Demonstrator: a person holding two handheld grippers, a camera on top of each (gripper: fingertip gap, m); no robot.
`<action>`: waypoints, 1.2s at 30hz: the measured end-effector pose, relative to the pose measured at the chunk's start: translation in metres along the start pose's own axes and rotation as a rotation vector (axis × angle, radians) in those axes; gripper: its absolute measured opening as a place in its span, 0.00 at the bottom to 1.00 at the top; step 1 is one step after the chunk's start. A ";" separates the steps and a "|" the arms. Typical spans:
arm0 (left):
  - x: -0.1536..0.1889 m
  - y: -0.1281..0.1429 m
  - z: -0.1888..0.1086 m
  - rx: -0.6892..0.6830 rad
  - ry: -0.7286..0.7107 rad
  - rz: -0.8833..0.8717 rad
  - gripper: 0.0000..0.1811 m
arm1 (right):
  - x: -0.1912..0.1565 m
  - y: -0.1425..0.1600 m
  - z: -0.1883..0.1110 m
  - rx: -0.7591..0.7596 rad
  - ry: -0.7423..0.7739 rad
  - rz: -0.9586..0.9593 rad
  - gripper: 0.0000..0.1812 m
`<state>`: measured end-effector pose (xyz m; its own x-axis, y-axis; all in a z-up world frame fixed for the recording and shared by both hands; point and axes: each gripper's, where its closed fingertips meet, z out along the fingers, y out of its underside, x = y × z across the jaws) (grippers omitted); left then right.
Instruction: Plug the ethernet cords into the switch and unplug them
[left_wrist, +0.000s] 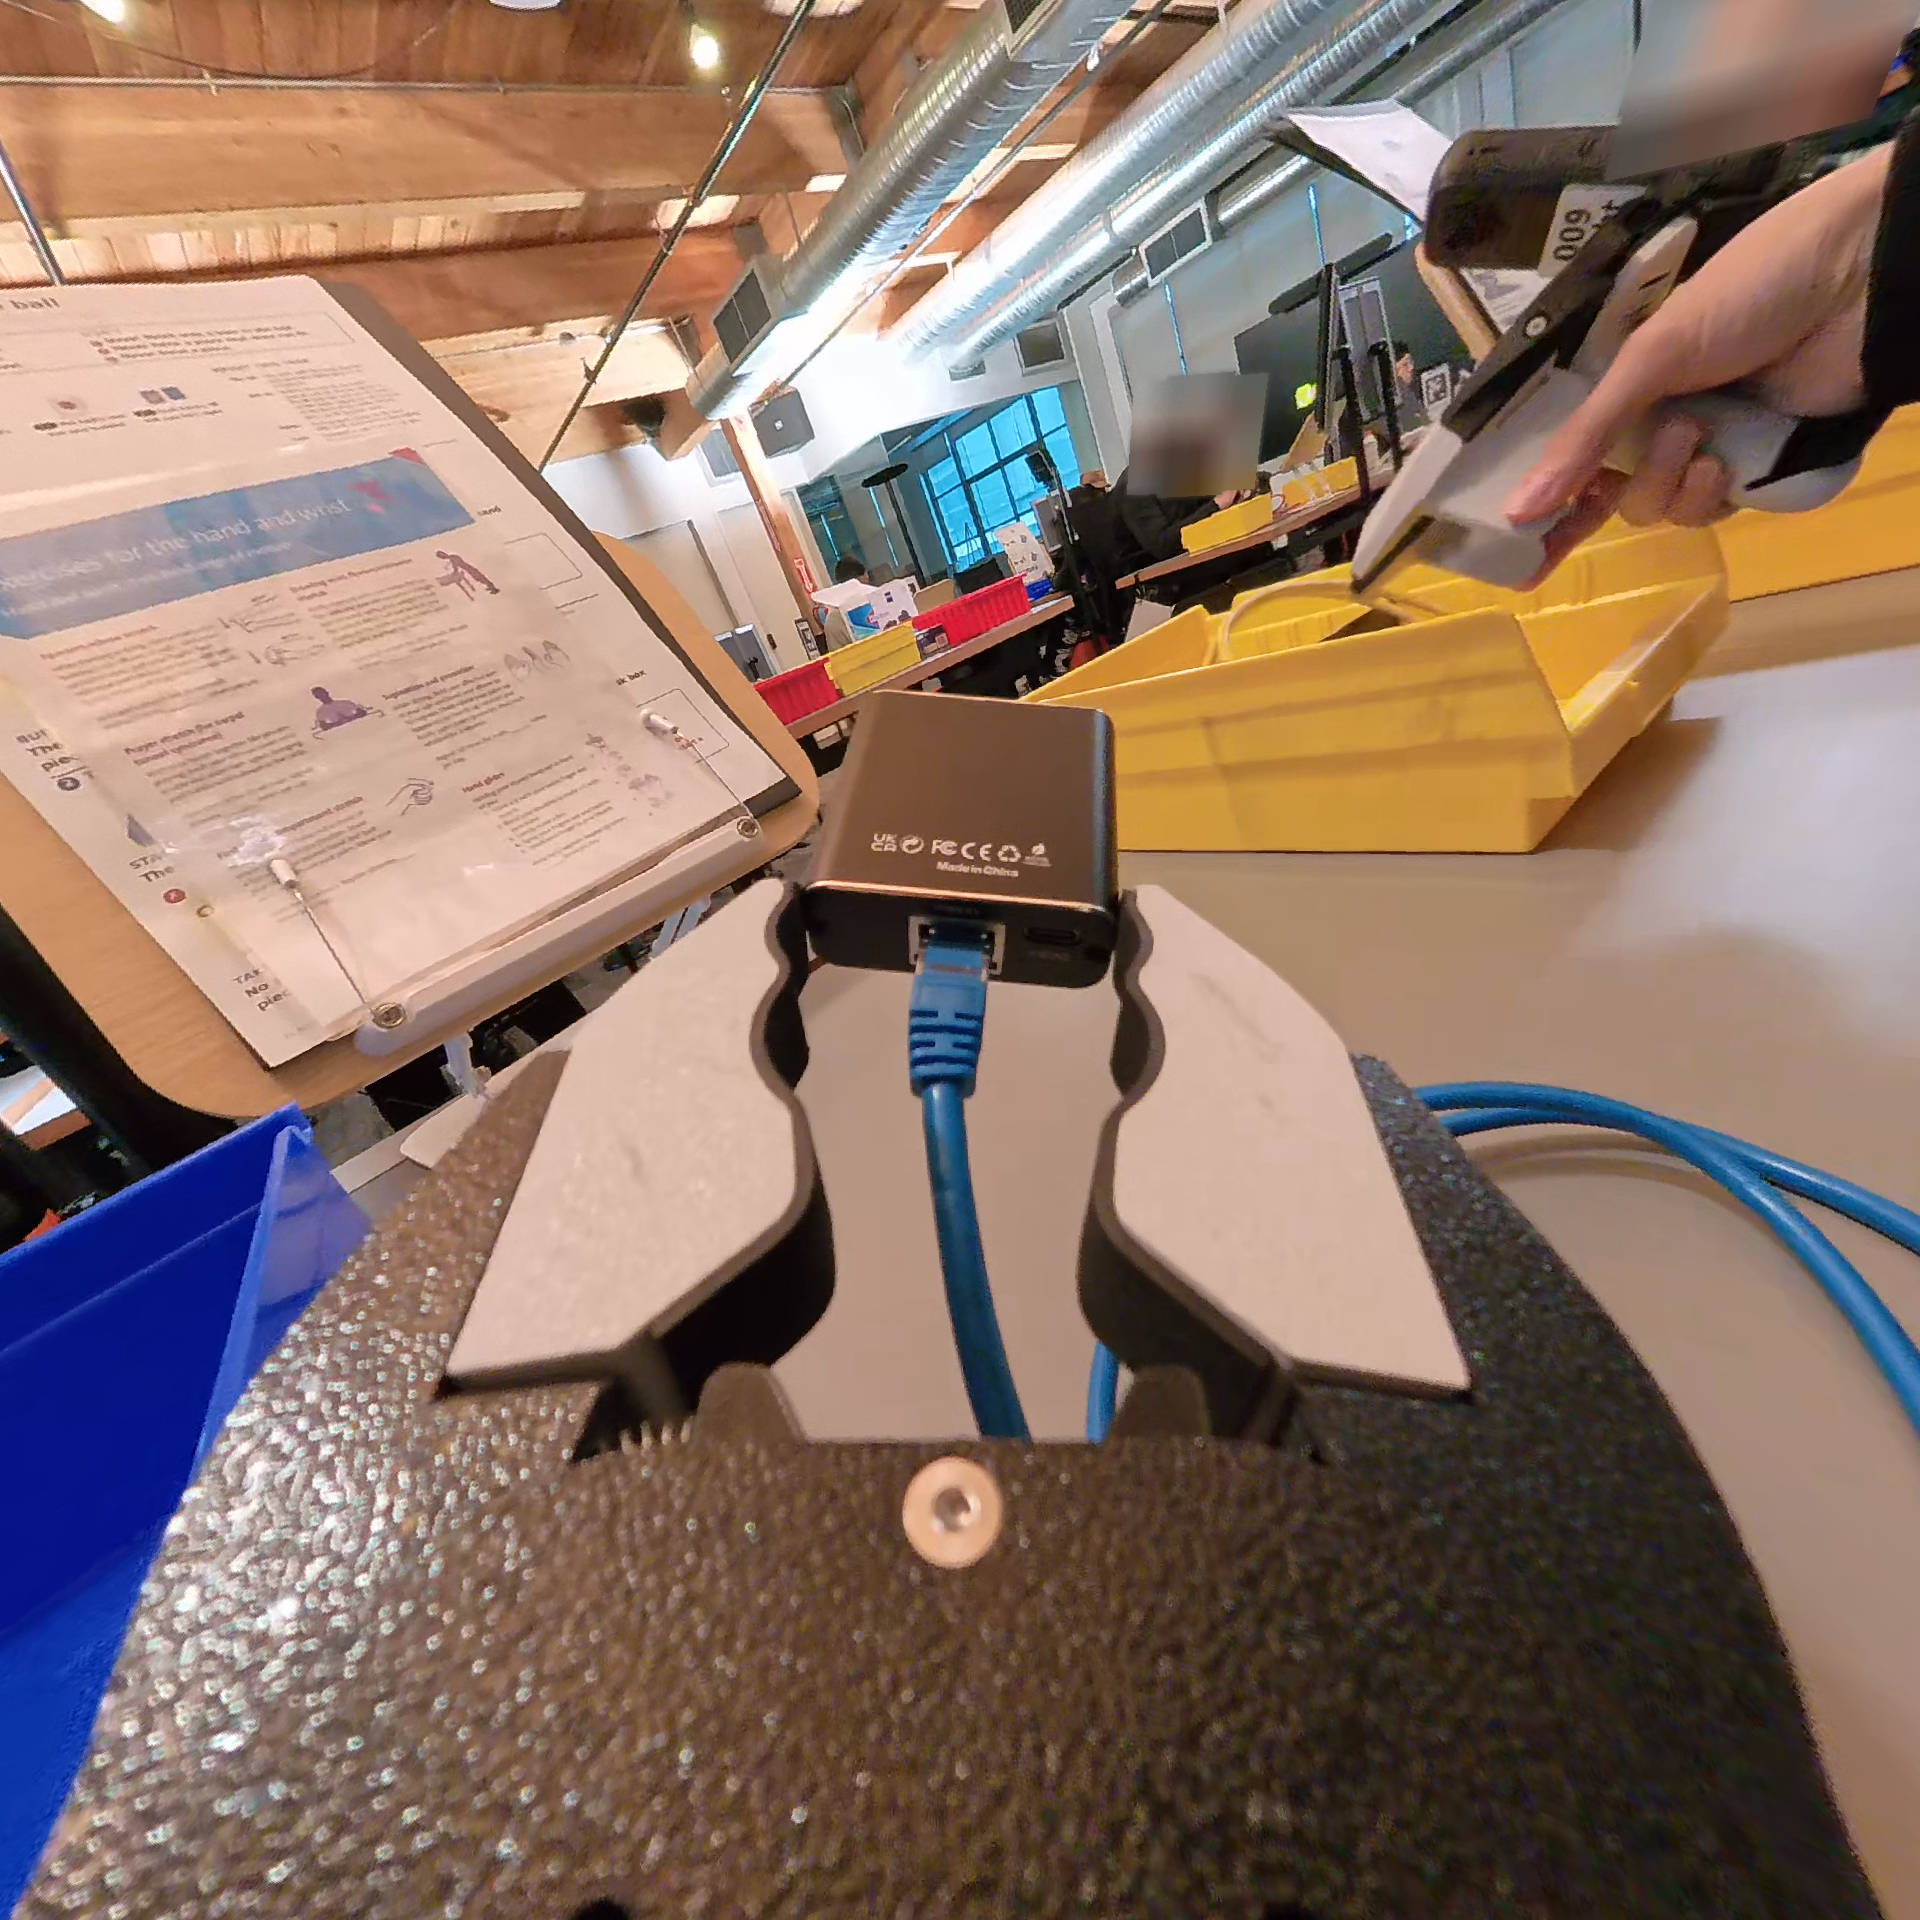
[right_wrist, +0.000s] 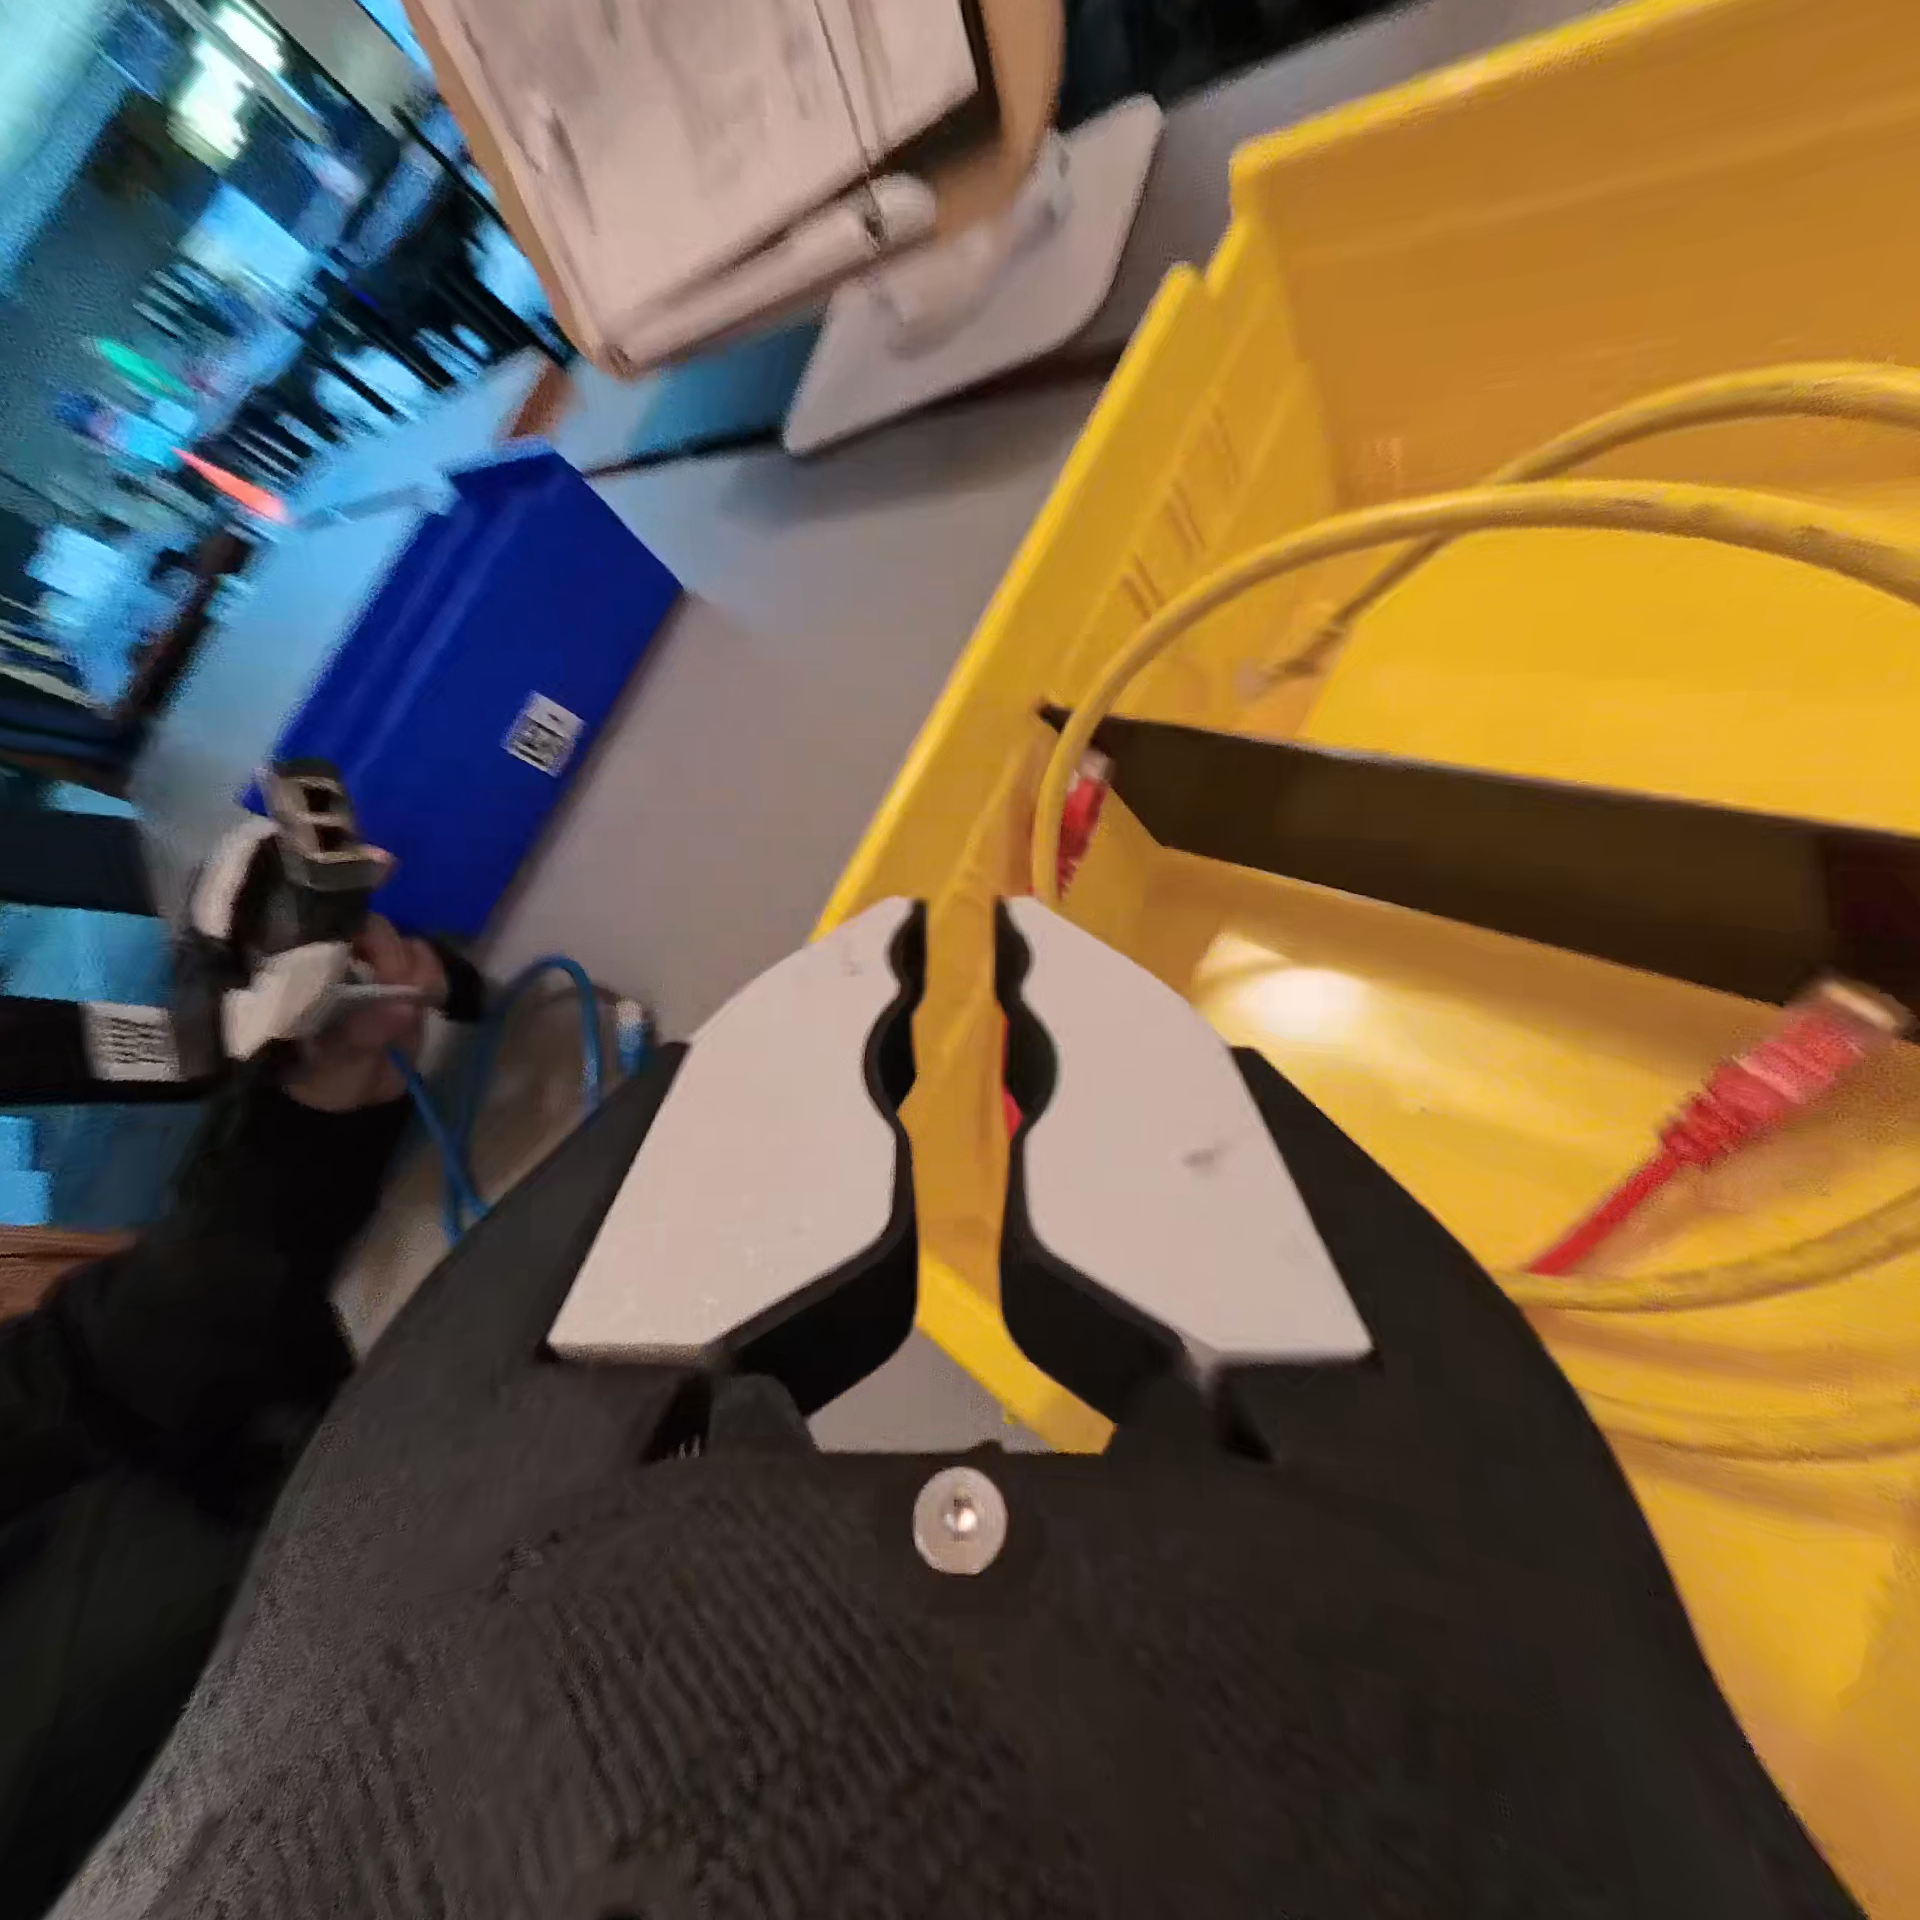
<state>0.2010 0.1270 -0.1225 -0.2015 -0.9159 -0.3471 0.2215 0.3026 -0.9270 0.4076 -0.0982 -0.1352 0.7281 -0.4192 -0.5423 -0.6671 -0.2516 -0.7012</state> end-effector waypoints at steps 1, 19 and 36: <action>0.001 0.000 0.000 0.000 0.006 -0.002 0.31 | 0.003 0.006 0.000 -0.038 0.058 -0.029 0.12; 0.045 -0.045 -0.016 0.234 0.517 -0.491 0.31 | -0.266 0.084 0.097 0.389 -0.666 -0.569 0.55; 0.089 -0.014 -0.025 -0.029 0.798 -0.340 0.31 | -0.241 0.139 0.098 0.124 -0.576 -1.035 0.41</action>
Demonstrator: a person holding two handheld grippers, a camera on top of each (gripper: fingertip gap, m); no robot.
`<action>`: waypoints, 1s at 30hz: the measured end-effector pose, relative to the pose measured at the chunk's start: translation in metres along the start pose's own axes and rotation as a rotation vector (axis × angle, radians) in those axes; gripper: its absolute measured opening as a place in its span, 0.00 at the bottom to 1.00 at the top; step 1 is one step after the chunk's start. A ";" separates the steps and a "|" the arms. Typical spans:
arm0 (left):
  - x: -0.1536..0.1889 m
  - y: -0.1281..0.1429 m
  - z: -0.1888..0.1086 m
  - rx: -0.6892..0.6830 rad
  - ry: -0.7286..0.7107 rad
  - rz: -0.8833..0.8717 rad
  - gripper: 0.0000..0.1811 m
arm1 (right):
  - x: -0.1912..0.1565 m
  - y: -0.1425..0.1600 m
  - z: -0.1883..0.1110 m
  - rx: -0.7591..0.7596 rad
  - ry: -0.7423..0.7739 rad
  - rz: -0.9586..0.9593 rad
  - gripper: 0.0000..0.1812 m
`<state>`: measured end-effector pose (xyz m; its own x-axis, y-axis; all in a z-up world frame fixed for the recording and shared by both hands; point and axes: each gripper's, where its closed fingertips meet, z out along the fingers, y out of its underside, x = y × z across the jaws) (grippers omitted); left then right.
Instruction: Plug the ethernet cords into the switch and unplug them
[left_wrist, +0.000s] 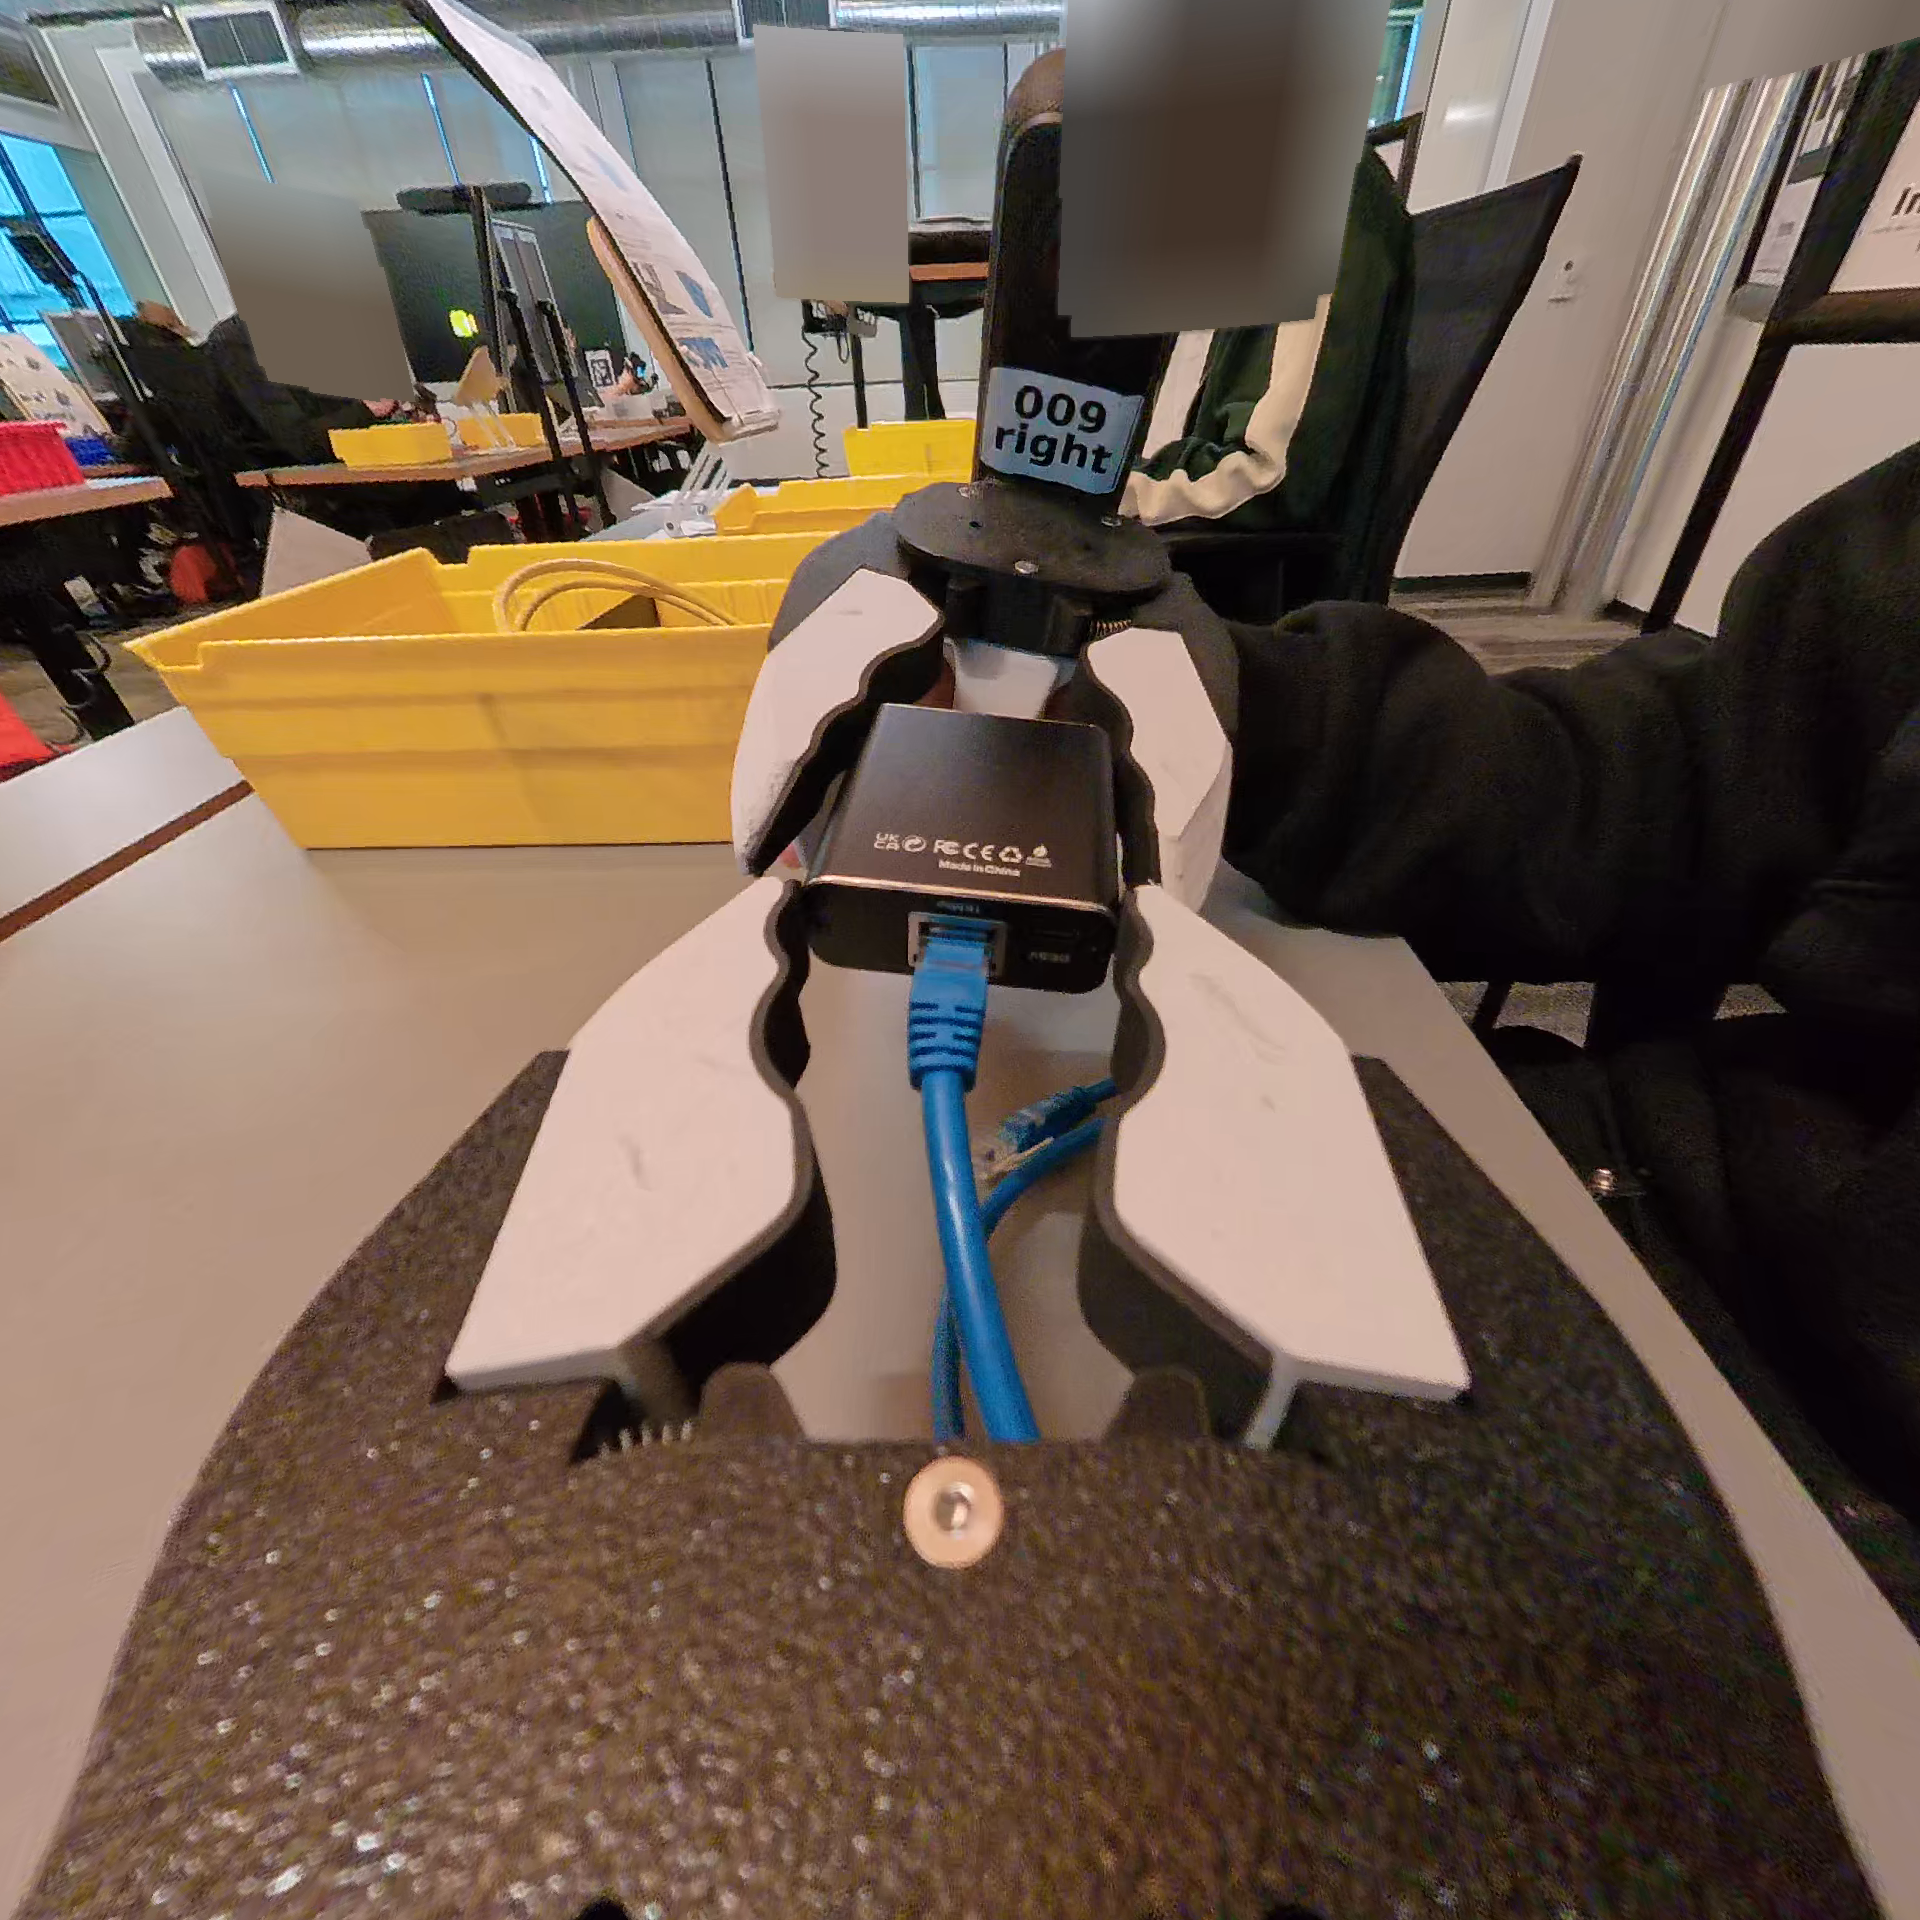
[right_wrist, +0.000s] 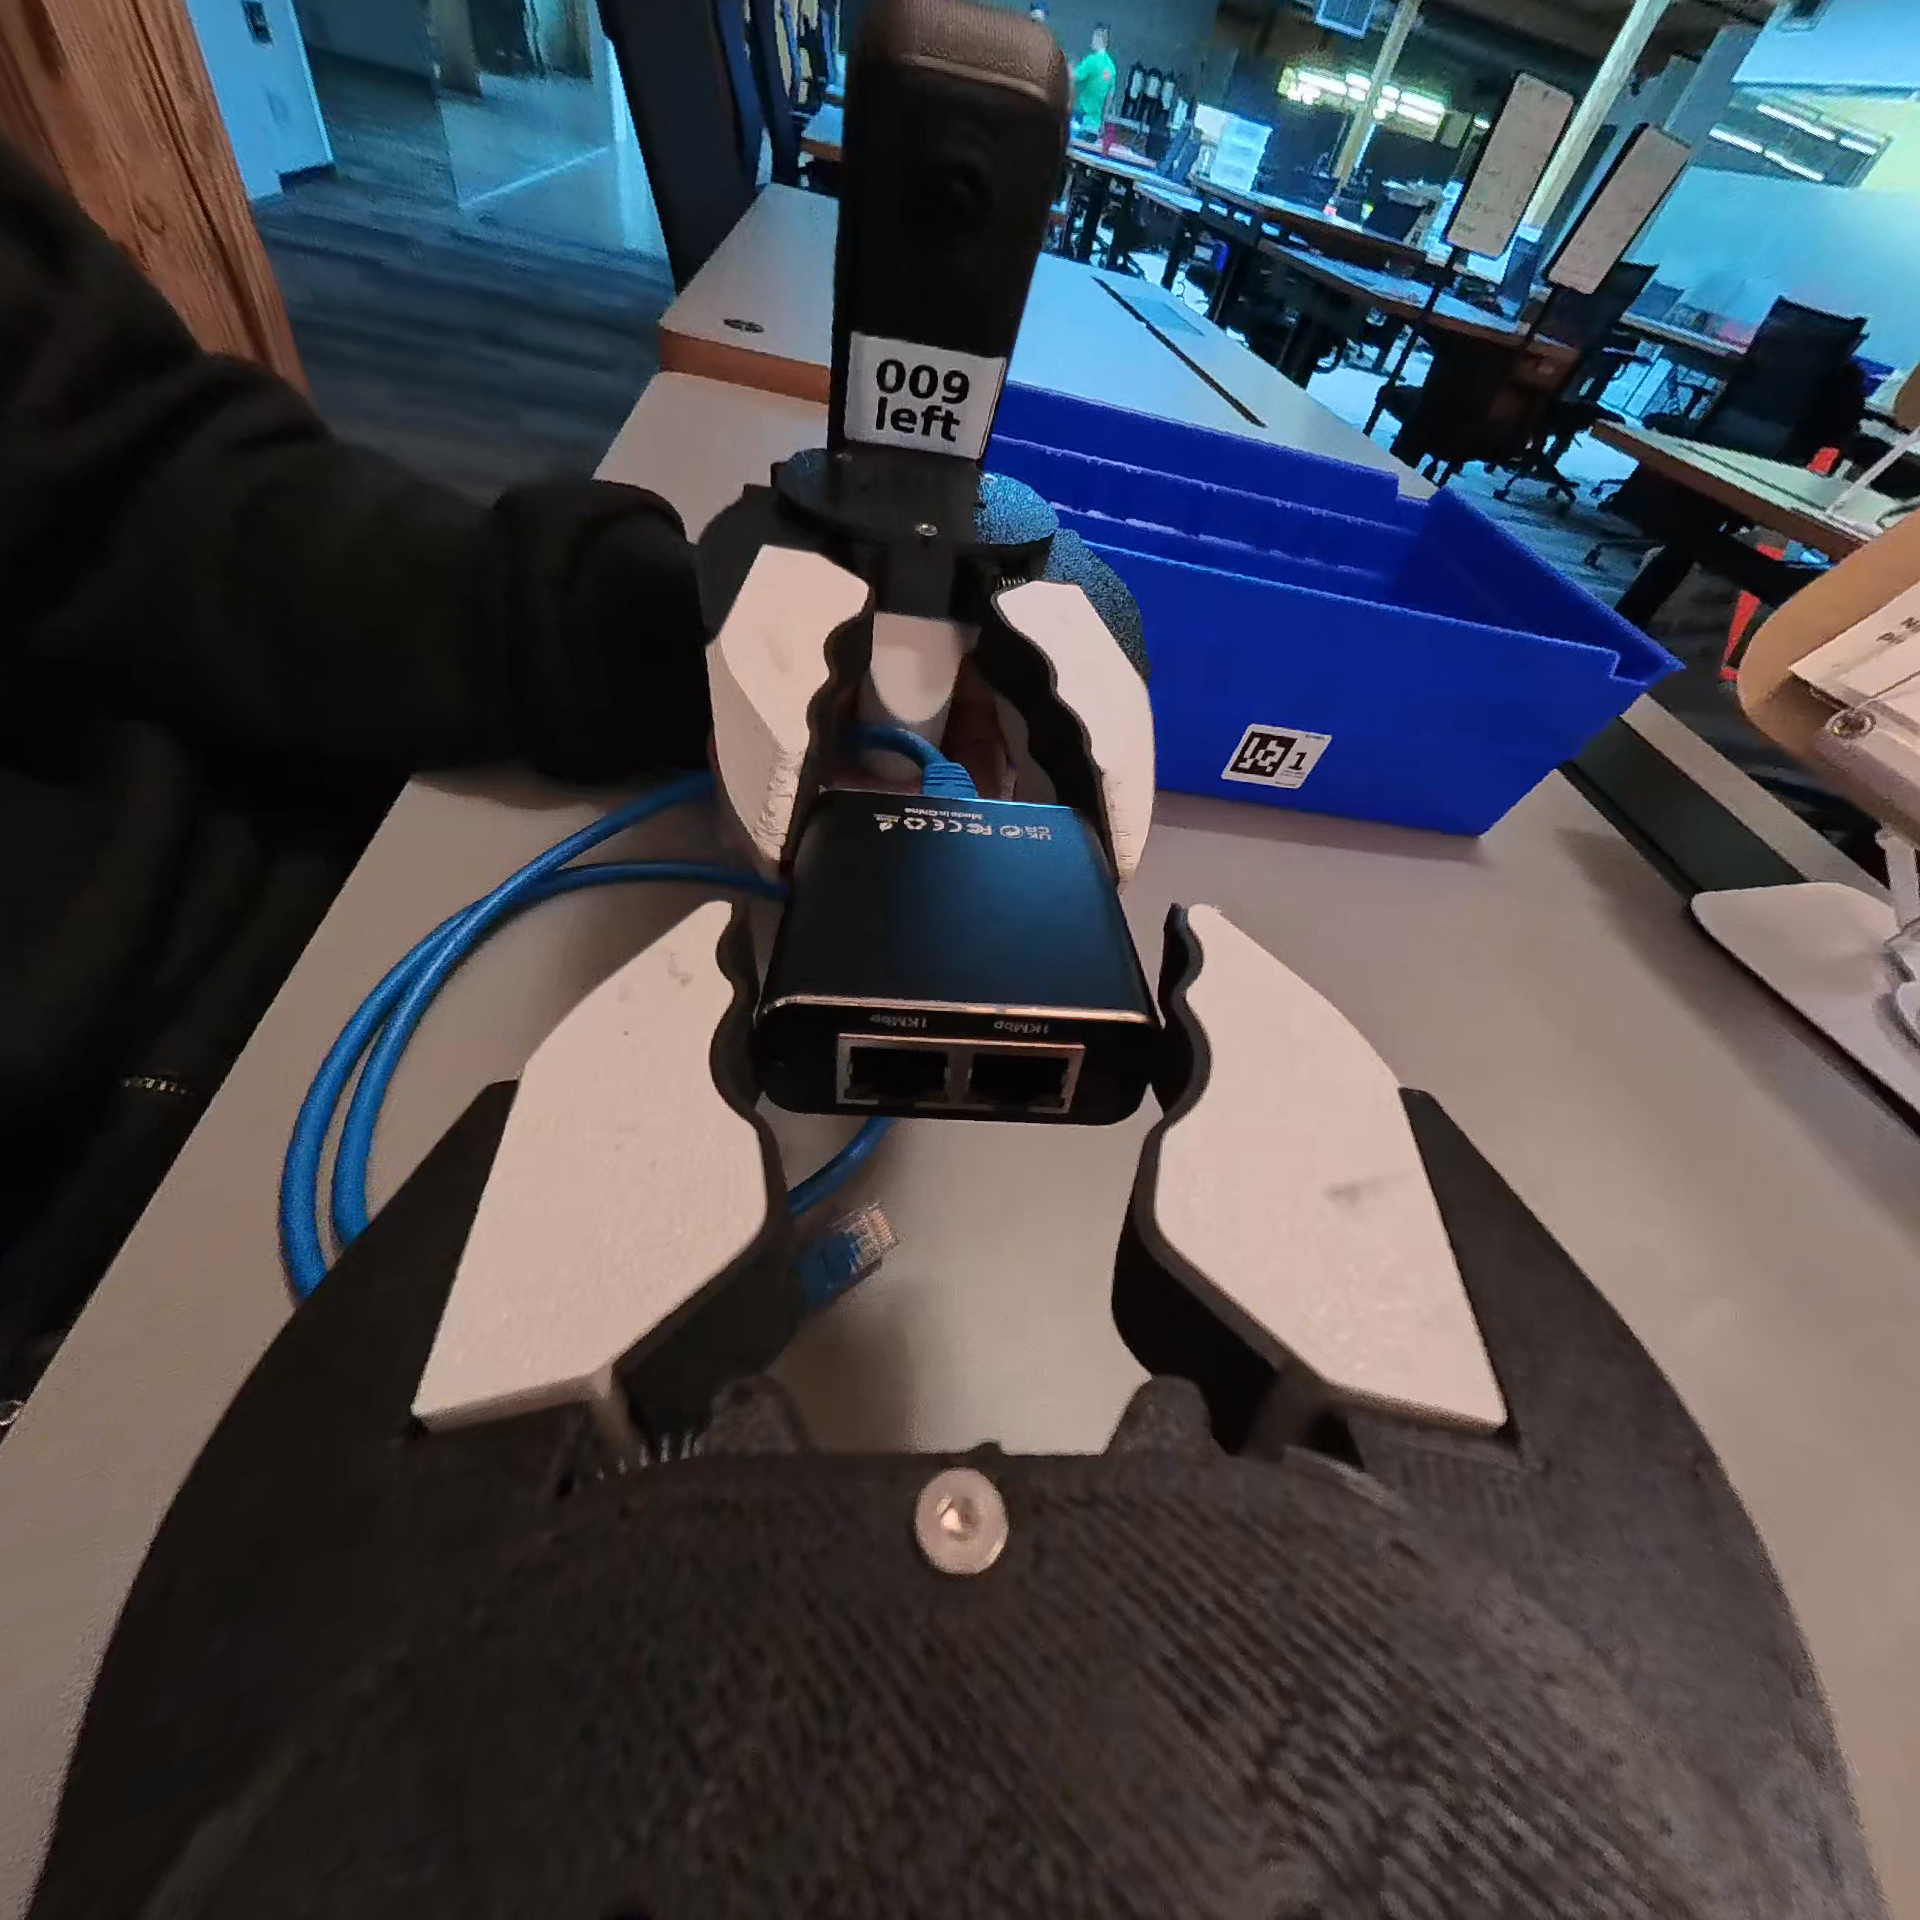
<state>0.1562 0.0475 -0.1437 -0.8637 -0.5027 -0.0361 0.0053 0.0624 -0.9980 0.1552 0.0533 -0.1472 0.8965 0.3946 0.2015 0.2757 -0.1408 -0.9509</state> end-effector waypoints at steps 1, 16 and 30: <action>0.000 -0.001 -0.001 0.011 0.000 0.003 0.31 | 0.000 -0.001 0.001 0.002 0.000 -0.004 0.41; -0.008 -0.012 -0.011 0.157 0.065 -0.301 0.41 | 0.002 -0.031 -0.006 0.211 0.052 -0.027 0.41; 0.025 -0.005 0.002 0.011 0.497 -0.915 0.16 | -0.013 -0.010 0.003 -0.003 0.047 -0.276 0.41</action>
